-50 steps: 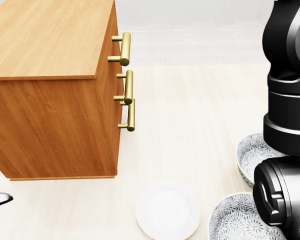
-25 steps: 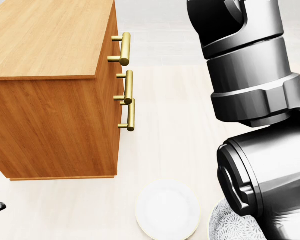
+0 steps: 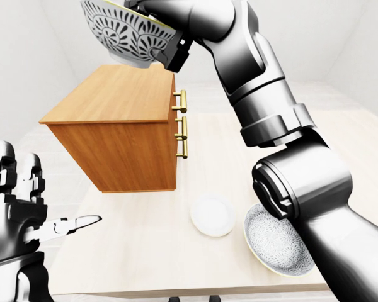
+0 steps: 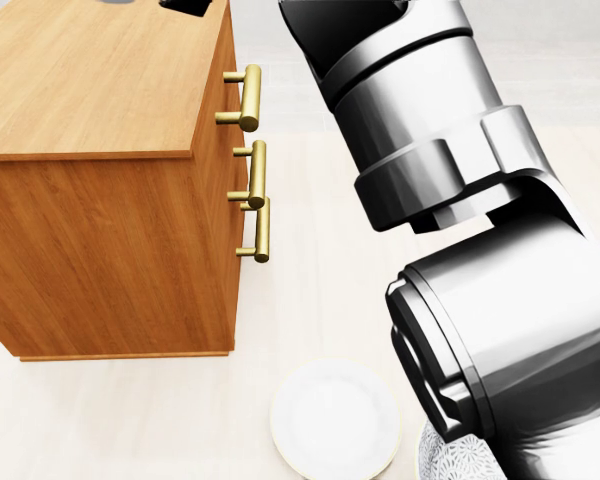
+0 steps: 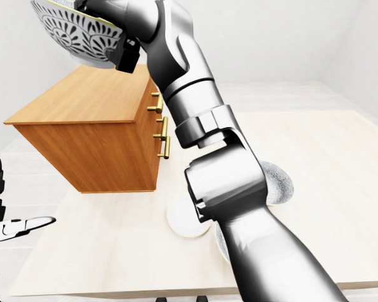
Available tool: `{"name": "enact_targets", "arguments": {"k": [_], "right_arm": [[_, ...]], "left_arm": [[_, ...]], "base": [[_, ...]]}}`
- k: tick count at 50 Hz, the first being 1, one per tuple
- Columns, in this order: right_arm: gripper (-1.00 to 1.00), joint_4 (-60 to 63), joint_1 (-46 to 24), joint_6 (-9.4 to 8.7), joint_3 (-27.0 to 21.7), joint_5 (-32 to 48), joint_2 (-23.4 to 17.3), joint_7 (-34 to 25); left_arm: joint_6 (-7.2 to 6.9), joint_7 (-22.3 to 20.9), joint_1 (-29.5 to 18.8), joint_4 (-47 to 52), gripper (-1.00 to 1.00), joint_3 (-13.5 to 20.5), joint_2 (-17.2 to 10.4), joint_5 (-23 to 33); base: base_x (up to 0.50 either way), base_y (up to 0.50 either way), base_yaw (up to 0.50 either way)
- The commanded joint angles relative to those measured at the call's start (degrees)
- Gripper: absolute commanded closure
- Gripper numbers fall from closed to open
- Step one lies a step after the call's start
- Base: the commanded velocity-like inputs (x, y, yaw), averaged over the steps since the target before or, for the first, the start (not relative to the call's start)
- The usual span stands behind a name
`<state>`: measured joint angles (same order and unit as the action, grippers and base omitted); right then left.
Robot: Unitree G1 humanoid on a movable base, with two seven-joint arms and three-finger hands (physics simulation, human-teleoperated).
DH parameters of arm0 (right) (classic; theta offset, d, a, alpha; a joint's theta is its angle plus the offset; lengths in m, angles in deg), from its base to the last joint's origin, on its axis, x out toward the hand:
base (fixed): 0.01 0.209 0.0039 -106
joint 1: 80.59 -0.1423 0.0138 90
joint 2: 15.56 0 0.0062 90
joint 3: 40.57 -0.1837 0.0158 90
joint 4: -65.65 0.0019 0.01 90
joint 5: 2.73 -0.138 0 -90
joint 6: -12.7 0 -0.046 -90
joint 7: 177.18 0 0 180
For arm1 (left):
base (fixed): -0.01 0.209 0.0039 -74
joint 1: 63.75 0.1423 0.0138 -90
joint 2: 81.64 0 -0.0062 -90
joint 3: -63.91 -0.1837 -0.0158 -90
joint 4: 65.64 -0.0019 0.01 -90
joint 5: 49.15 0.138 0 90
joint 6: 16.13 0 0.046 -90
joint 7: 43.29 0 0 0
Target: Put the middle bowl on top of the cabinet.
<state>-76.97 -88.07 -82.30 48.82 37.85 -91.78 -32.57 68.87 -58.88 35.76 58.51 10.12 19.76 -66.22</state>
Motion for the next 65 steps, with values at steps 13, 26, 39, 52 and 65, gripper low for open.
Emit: {"name": "enact_targets", "arguments": {"k": [13,26,39,52,65], "right_arm": [[1.00,-11.90,-3.68,0.00,3.77,-3.97,3.96,10.07],[1.00,-12.76,-1.13,0.00,8.40,3.35,7.21,11.83],[1.00,-12.65,-1.32,0.00,7.69,7.83,8.70,10.92],[1.00,-11.71,-1.81,0.00,6.67,9.57,9.38,9.66],[1.00,-11.79,-1.81,0.00,6.10,10.12,9.52,9.59]], "left_arm": [[0.00,-2.34,0.22,-0.77,-1.00,4.24,-0.49,-2.30],[0.00,-4.34,1.25,0.26,-1.00,6.08,-0.97,-4.93],[0.00,-5.63,1.25,-0.76,-1.00,6.89,-0.38,-4.84],[0.00,-5.69,0.76,-1.59,-1.00,6.95,-0.43,-4.79],[0.00,-5.50,0.46,-2.39,-1.00,6.62,-0.55,-4.47]], "base": [[0.00,0.00,0.00],[0.00,0.00,0.00],[0.00,0.00,0.00],[0.00,0.00,0.00],[0.00,0.00,0.00]]}}
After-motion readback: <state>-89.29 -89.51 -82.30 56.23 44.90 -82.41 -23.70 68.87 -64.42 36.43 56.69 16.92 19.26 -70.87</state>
